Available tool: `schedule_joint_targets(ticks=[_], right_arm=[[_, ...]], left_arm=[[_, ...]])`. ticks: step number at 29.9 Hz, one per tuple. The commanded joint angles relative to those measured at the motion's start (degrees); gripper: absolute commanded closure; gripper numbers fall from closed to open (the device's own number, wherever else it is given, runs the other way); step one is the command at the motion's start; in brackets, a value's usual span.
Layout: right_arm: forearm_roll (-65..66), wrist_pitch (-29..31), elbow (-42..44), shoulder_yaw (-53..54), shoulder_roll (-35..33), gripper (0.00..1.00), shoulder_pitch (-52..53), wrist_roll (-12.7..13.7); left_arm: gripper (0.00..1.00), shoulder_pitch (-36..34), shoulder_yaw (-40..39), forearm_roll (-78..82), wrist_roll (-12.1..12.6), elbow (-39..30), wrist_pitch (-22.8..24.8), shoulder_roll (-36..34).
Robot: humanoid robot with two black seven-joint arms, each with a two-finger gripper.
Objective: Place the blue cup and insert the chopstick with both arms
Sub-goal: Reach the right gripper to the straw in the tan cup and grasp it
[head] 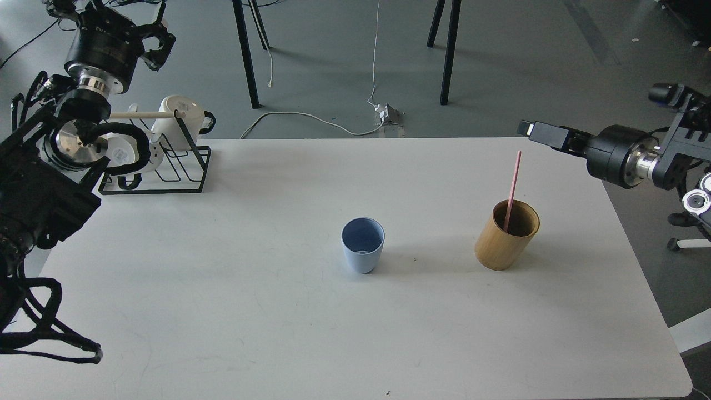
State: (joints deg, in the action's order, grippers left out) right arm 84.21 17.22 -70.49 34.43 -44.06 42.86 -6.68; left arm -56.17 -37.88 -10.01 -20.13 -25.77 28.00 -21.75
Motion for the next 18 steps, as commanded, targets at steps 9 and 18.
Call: schedule_joint_targets(ticks=[9,18], right_arm=[[11.4,0.0,1.1,-9.2,4.1,0.56,1.8,0.2],[11.4,0.1,1.2,-10.2,3.5,0.95,1.6,1.8]], left_arm=[[0.00,0.0,0.0,0.0,-0.1,0.1,0.0,-0.1],[0.00,0.0,0.1,0.0,-0.1,0.1,0.0,-0.3]])
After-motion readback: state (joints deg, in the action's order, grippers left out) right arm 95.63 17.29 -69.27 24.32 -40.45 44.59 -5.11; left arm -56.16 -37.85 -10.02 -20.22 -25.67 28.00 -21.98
